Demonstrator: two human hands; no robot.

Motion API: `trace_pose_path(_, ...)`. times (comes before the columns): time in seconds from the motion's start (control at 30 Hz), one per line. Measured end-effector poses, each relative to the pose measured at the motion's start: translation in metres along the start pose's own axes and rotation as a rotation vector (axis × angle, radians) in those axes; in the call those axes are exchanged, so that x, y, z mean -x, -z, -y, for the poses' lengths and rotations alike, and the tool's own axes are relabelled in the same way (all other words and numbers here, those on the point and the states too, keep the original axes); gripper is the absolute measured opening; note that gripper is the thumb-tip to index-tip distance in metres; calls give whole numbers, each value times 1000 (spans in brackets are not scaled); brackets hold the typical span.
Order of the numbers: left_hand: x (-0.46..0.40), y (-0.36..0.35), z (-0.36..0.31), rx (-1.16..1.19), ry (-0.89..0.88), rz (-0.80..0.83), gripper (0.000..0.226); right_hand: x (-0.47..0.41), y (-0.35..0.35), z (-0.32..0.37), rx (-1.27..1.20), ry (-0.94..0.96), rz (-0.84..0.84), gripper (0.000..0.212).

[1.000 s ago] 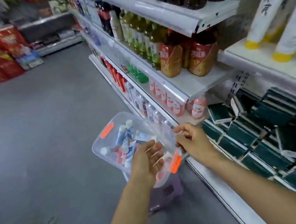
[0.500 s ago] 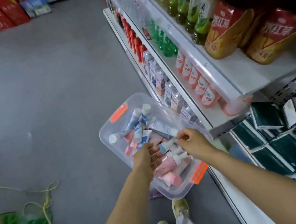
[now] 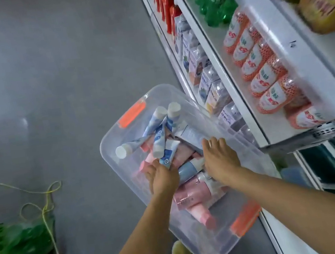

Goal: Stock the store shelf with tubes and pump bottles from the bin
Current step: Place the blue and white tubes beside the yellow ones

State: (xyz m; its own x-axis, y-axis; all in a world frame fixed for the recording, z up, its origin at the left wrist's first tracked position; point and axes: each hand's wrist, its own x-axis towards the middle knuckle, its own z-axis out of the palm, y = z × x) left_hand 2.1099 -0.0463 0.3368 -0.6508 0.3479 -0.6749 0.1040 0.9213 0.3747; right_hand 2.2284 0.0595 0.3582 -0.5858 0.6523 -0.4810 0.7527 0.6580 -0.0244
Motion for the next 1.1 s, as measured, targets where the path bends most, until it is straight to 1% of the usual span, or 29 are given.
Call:
trace_pose_path(0.1, -7, -11, 1, -235, -29, -68, 55, -16, -9, 7, 114, 12, -2, 60)
trace_pose_path(0.23, -13, -17, 0, -453, -68, -145, 48, -33, -27, 7, 96, -9, 66, 67)
trace_pose_path(0.3, -18, -16, 1, -493, -67, -129, 47, -36, -34, 10, 74, 1, 53, 71)
trace_pose_path(0.37, -22, -15, 4, -497, -42, -64, 48, -37, -40, 14, 63, 21, 45, 75)
trace_pose_path(0.47, -24, -14, 5, -324, 33, 49, 52, -35, -40, 16, -23, 8, 71, 78)
trace_pose_path(0.57, -19, -12, 5, -106, 84, 96, 49, -27, -39, 13, -278, -49, 98, 62)
trace_pose_path(0.67, -9, -5, 0, 164, 162, 135, 41, -15, -37, 9, -682, -183, 164, 43)
trace_pose_path(0.77, 15, 5, -7, 439, 185, 171, 26, 4, -23, 12, -1275, -365, 208, 19)
trace_pose_path(0.8, 24, 9, -8, 514, 197, 177, 23, 12, -17, 13, -1426, -432, 235, 15)
trace_pose_path(0.87, 43, 15, -8, 672, 236, 206, 17, 32, -6, 15, -1661, -529, 336, 18)
trace_pose_path(0.93, 61, 22, -7, 804, 238, 218, 17, 52, 5, 17, -1822, -546, 419, 23)
trace_pose_path(1.03, 87, 38, -4, 904, 179, 241, 27, 82, 27, 23, -1995, -494, 473, 26)
trace_pose_path(1.1, 106, 48, -2, 953, 117, 259, 34, 101, 40, 25, -2061, -430, 503, 27)
